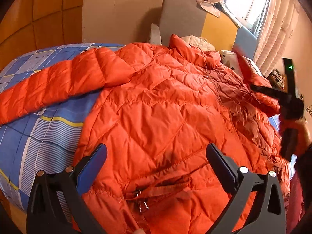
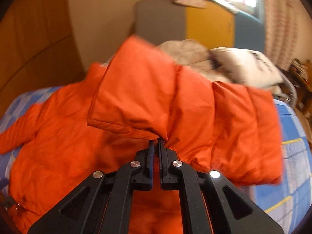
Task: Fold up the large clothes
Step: 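Lift the sleeve with the right tool and lay it across the jacket body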
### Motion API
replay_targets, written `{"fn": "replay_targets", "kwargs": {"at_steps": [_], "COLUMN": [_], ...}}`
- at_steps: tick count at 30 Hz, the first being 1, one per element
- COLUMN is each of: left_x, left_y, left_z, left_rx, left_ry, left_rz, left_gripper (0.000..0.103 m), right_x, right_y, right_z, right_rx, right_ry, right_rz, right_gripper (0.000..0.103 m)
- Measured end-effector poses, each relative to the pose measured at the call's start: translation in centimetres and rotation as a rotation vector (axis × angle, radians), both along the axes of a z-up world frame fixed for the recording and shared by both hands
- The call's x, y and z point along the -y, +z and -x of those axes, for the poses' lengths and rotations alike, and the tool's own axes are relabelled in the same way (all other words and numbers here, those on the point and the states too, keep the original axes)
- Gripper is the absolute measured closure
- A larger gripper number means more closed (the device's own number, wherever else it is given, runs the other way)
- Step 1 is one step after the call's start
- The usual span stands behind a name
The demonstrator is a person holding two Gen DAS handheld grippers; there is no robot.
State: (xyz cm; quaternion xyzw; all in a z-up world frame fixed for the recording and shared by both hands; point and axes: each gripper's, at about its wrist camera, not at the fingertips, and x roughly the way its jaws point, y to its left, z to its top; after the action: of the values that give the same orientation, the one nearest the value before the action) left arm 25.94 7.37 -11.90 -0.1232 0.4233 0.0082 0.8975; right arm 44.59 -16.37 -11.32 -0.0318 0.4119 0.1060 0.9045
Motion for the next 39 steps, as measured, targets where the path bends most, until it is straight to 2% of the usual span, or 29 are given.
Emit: {"fn": "replay_targets", "kwargs": {"at_steps": [1,3,4,5,7,11,13,14,18,22,24,30,35,39], "left_x": [-0.1,-0.4,-0.4,-0.4,-0.4,0.1,0.7,1.2,3.6,5.6,6.7,9.6,11.0,11.7], "left_y": [0.0,0.0,0.0,0.0,0.1,0.5,0.7,0.9,1.4,1.1,0.6,-1.3,-2.4,-3.2], "left_z": [-0.2,-0.6,-0.9,-1.2,-2.0,-4.0,-5.2,-5.9,-8.7,-11.8,-13.6,-17.6,-20.2,-21.6], "left_rx": [-0.004,-0.01,-0.012,-0.018,-0.026,-0.015,-0.002,0.005,0.031,0.015,0.003,-0.044,-0.061,-0.083], "left_ry": [-0.003,-0.005,-0.012,-0.016,-0.024,-0.042,-0.046,-0.056,-0.104,-0.151,-0.177,-0.211,-0.216,-0.209], "left_rz": [0.013,0.034,0.047,0.064,0.101,0.191,0.209,0.218,0.24,0.295,0.338,0.375,0.403,0.41], "left_gripper": [0.003,0.004,0.005,0.009,0.015,0.02,0.021,0.022,0.022,0.022,0.024,0.035,0.04,0.065], "right_x": [-0.8,-1.7,-1.8,-1.6,-0.9,1.1,2.8,3.6,7.9,11.7,12.7,14.8,15.5,15.4], "right_y": [-0.5,-1.1,-1.2,-1.1,-0.5,-0.2,-0.6,-0.8,-2.0,-2.5,-2.5,-2.8,-3.0,-3.1], "right_z": [0.1,0.3,0.5,0.6,1.6,3.2,3.8,4.0,5.3,5.5,5.3,3.9,3.0,2.6], "right_rx": [-0.012,-0.036,-0.039,-0.041,-0.025,-0.037,-0.05,-0.058,-0.094,-0.104,-0.103,-0.104,-0.106,-0.109], "right_ry": [0.01,0.028,0.03,0.027,0.014,-0.03,-0.079,-0.107,-0.219,-0.321,-0.346,-0.393,-0.393,-0.378], "right_rz": [-0.007,-0.021,-0.033,-0.048,-0.093,-0.156,-0.189,-0.202,-0.259,-0.33,-0.347,-0.399,-0.417,-0.419], "right_gripper": [0.1,0.091,0.076,0.053,0.028,0.027,0.026,0.022,0.022,0.022,0.022,0.022,0.022,0.022]}}
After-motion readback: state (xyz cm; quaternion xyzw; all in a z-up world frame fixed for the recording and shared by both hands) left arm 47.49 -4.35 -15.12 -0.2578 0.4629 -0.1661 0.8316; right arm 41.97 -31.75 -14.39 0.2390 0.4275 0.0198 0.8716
